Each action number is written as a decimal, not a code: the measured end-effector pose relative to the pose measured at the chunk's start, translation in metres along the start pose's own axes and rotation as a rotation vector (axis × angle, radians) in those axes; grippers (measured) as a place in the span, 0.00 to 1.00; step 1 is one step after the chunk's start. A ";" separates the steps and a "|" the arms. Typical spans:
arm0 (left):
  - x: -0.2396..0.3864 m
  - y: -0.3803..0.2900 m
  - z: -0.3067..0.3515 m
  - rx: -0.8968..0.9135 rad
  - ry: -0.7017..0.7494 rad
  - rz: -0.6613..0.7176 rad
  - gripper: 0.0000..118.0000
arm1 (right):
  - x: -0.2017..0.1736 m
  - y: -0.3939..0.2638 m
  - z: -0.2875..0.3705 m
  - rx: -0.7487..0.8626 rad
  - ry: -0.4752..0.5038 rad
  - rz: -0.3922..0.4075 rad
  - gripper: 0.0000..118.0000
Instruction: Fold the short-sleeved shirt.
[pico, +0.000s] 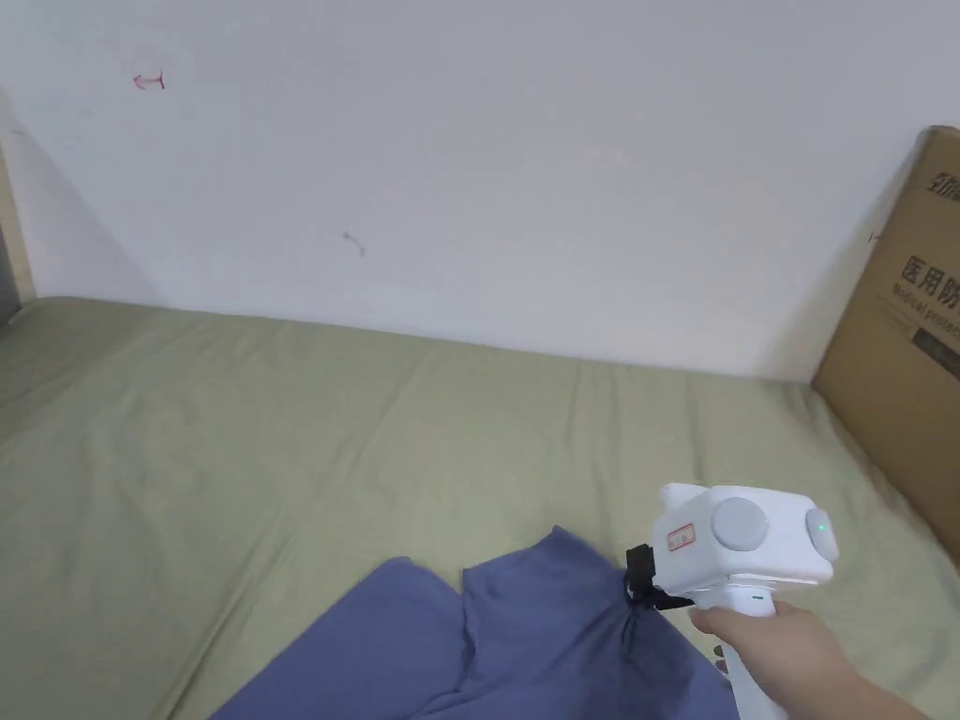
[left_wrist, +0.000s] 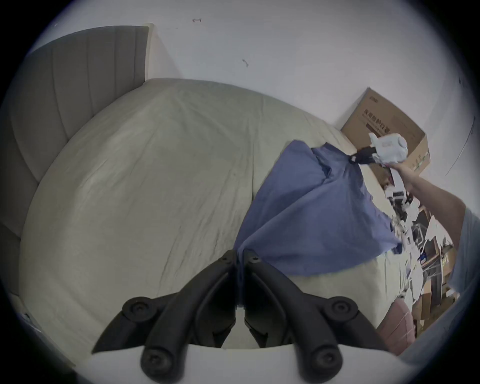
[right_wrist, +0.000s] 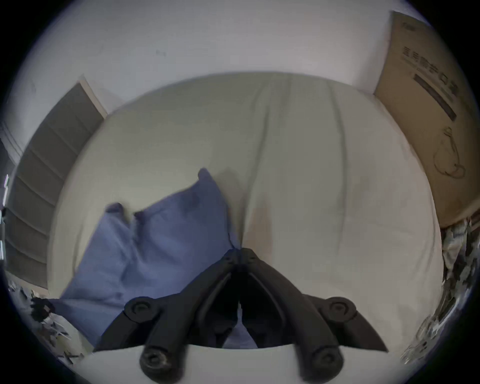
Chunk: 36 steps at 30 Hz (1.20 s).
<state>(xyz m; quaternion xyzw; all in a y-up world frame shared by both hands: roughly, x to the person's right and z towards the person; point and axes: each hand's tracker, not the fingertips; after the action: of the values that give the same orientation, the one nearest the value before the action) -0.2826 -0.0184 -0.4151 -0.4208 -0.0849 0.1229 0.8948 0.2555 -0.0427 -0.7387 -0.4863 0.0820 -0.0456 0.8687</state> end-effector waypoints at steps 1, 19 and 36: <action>0.002 0.003 0.001 0.017 -0.011 0.014 0.03 | 0.005 -0.003 0.019 0.030 0.040 -0.023 0.01; 0.114 0.169 0.119 0.355 0.002 -0.229 0.03 | 0.056 -0.039 0.399 0.458 -0.002 -0.075 0.01; 0.196 0.366 0.174 0.460 0.043 -0.353 0.03 | 0.047 0.101 0.518 0.711 -0.051 -0.135 0.01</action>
<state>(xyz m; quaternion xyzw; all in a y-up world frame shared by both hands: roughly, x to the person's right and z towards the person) -0.1944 0.3919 -0.5789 -0.1881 -0.1079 -0.0277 0.9758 0.3982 0.4363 -0.5641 -0.1593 0.0071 -0.1165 0.9803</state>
